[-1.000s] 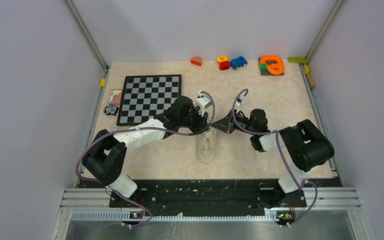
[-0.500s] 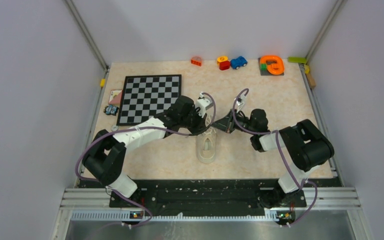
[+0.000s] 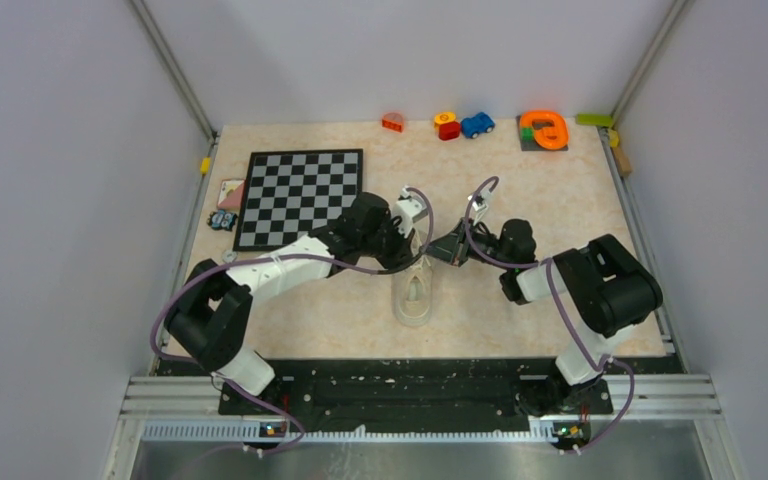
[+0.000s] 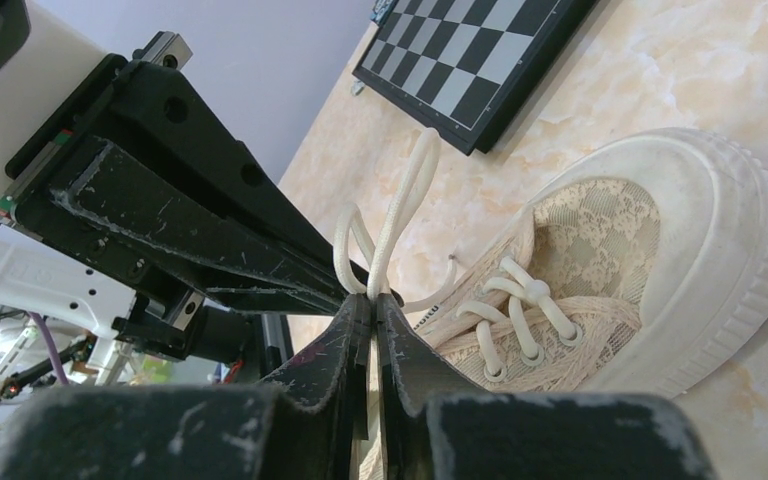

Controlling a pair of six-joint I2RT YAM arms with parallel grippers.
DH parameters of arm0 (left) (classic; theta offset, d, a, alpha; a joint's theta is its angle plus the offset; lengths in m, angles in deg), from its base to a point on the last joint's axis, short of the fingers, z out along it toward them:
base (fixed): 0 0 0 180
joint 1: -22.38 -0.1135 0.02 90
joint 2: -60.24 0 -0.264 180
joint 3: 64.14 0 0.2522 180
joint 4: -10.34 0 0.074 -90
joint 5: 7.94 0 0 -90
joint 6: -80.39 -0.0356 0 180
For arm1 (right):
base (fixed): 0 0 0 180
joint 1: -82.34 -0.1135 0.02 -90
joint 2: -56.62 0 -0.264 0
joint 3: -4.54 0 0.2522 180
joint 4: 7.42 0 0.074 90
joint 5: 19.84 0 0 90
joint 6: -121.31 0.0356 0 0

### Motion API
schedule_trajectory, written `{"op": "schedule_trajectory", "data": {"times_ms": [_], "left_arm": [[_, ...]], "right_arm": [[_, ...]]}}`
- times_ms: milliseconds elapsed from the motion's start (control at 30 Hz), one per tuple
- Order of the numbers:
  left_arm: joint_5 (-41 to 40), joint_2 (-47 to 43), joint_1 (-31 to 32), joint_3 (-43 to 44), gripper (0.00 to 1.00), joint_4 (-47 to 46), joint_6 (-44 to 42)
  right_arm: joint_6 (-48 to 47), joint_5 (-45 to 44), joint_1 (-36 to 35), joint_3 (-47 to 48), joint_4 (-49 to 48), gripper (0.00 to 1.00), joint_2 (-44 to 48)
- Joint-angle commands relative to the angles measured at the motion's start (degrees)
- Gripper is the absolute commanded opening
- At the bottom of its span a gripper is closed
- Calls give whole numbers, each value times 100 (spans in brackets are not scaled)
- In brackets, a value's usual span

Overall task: Tie the shoes
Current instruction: Cross the shoelace with the shoelace.

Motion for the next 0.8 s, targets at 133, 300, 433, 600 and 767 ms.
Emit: {"op": "schedule_trajectory", "data": {"times_ms": [133, 300, 433, 600, 767], "left_arm": [[-15, -273, 160, -207, 0, -510, -269], [-61, -240, 166, -151, 0, -543, -229], [-66, -231, 166, -125, 0, -622, -128], [-200, -224, 165, -120, 0, -596, 30], [-317, -227, 166, -152, 0, -475, 358]], "right_arm": [[-37, 57, 20, 87, -260, 10, -46], [-48, 71, 22, 80, -261, 13, -80], [-56, 78, 23, 84, -261, 15, -100], [-49, 85, 41, 61, -278, 17, -93], [10, 98, 80, 21, -357, 19, -92]]}}
